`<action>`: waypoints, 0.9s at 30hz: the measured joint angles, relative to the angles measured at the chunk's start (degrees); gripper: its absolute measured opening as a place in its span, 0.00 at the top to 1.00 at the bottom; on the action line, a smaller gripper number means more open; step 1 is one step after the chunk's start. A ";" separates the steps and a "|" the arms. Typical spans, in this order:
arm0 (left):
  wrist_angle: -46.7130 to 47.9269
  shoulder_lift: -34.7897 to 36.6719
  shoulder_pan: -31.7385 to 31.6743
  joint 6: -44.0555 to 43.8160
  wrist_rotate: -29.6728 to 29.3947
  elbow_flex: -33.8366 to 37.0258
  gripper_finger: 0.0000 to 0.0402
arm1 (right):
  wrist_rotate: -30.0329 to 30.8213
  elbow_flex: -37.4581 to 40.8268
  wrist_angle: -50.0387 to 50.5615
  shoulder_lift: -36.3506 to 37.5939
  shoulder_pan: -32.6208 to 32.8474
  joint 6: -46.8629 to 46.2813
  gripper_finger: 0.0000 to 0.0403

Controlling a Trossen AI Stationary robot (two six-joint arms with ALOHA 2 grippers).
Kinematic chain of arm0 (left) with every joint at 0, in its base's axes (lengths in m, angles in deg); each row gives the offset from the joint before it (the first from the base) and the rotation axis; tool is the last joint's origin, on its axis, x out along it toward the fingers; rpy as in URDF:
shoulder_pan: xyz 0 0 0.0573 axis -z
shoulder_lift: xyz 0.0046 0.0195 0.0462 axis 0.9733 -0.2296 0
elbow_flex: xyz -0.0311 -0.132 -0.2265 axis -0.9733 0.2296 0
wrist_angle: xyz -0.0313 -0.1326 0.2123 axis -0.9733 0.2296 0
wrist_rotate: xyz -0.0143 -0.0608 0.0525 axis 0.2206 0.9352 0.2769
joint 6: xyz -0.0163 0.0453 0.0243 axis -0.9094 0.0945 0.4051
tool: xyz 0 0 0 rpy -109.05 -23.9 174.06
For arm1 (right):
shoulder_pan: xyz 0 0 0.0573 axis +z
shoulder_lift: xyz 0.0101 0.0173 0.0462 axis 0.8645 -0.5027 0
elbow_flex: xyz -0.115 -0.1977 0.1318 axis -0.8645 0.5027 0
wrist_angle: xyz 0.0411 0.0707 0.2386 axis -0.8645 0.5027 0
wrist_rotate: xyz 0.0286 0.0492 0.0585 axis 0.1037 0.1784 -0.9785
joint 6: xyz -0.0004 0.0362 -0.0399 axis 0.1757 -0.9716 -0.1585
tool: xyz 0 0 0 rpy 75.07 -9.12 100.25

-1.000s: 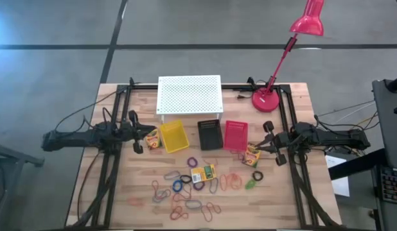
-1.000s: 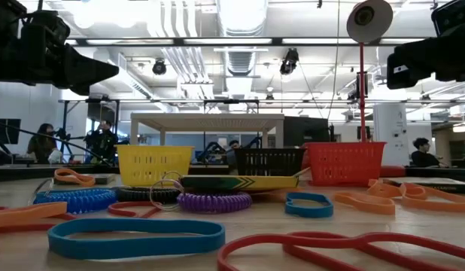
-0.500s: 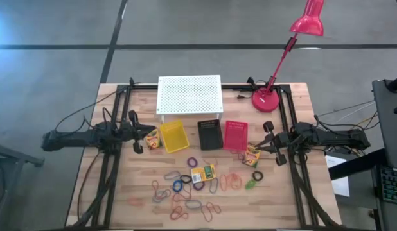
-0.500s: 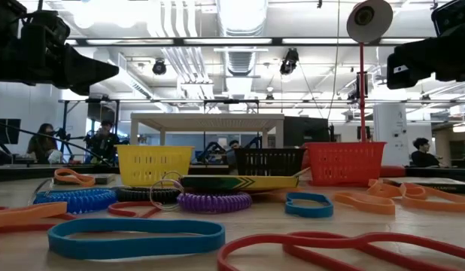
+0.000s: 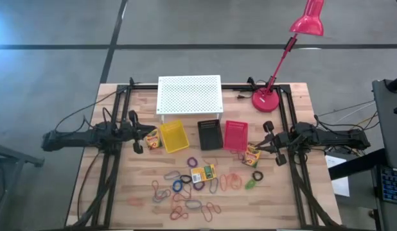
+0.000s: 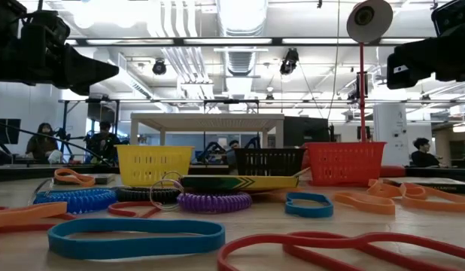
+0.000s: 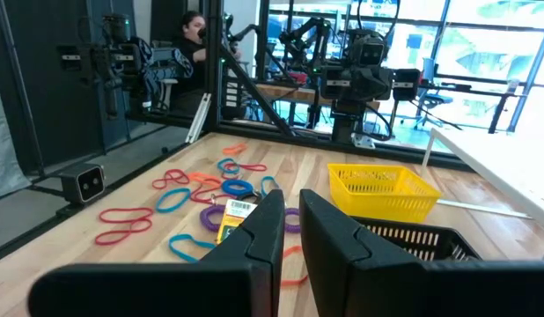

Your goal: Pick & Place Office Desk Supplies

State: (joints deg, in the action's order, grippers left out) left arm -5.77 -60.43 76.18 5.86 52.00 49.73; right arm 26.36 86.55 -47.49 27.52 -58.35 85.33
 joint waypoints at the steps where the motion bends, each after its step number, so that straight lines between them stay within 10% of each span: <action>1: 0.00 0.01 0.00 0.00 0.00 0.00 0.94 | 0.00 -0.01 -0.04 -0.02 0.00 -0.19 0.91; 10: 0.00 0.02 -0.01 0.00 0.00 -0.01 0.94 | 1.96 0.04 -8.92 -0.67 0.02 -25.70 0.91; 17: 0.00 0.00 -0.01 -0.02 0.00 -0.01 0.94 | 5.77 -0.28 -22.16 -5.58 0.45 -25.71 0.91; 27: 0.00 0.00 -0.01 -0.01 0.01 0.01 0.94 | 15.37 -17.08 -2.29 -27.03 3.63 -25.29 0.91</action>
State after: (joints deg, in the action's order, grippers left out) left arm -5.77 -60.43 76.17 5.86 52.01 49.74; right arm 41.73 69.47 -49.78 0.49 -54.72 60.04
